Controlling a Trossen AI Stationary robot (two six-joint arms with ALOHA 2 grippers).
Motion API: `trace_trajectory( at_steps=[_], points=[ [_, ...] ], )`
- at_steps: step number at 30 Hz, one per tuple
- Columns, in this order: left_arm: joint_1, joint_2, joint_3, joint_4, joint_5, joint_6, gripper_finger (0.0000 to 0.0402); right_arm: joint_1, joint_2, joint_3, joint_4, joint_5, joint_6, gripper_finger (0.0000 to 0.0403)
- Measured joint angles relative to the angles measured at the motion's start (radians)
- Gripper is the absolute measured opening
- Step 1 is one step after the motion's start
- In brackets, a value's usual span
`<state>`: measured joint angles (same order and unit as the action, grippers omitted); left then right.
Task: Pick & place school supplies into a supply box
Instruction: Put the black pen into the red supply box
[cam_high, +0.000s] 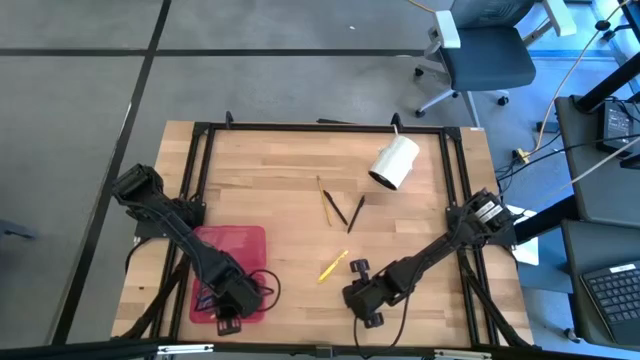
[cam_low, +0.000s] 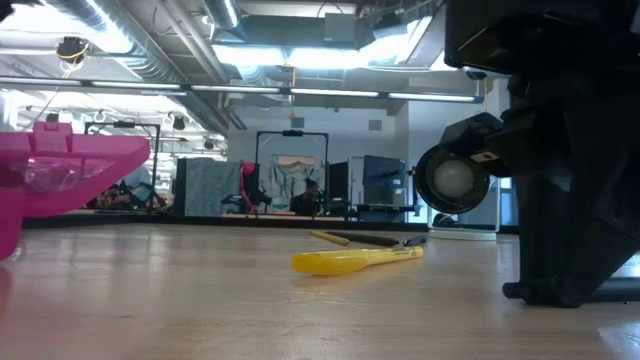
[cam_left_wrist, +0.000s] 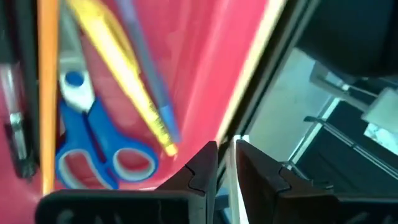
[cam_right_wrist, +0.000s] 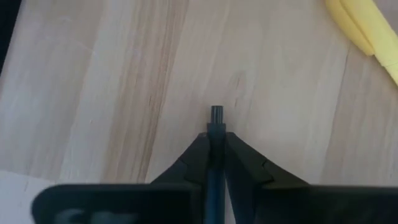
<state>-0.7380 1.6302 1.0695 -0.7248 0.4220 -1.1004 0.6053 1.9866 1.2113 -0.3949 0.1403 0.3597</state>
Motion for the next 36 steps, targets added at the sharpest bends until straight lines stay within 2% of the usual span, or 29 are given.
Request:
trace_trajectory(
  at_steps=[4, 8, 11, 15, 18, 21, 26, 30, 34, 36],
  points=[
    [-0.001, 0.000, 0.030, 0.025, -0.159, 0.089, 0.0055, 0.003, 0.010, 0.078, -0.010, -0.003, -0.029, 0.0036],
    [-0.002, 0.000, 0.036, 0.086, -0.383, 0.249, 0.0056, 0.022, 0.002, 0.182, 0.049, 0.089, -0.167, 0.0038],
    [-0.006, 0.000, 0.036, 0.164, -0.553, 0.399, 0.0053, 0.029, 0.003, 0.221, 0.195, 0.137, -0.317, 0.0041],
    [-0.006, 0.000, 0.036, 0.318, -0.663, 0.669, 0.0050, 0.029, 0.001, 0.227, 0.422, 0.144, -0.506, 0.0042],
    [-0.006, 0.000, 0.031, 0.452, -0.692, 0.853, 0.0052, 0.027, 0.001, 0.227, 0.530, 0.147, -0.604, 0.0042],
    [0.006, -0.001, -0.006, 0.555, -0.701, 0.975, 0.0062, 0.028, 0.001, 0.227, 0.616, 0.148, -0.713, 0.0040],
    [0.061, 0.000, -0.105, 0.731, -0.718, 1.041, 0.0089, 0.028, 0.000, 0.227, 0.751, 0.151, -0.848, 0.0040],
    [0.112, 0.000, -0.184, 0.927, -0.718, 1.096, 0.0117, 0.030, 0.000, 0.228, 0.791, 0.157, -0.863, 0.0041],
    [0.168, 0.000, -0.261, 1.166, -0.707, 1.170, 0.0136, 0.034, 0.000, 0.228, 0.800, 0.236, -0.859, 0.0041],
    [0.189, 0.000, -0.283, 1.260, -0.670, 1.206, 0.0140, 0.037, 0.000, 0.228, 0.816, 0.281, -0.862, 0.0041]
  ],
)
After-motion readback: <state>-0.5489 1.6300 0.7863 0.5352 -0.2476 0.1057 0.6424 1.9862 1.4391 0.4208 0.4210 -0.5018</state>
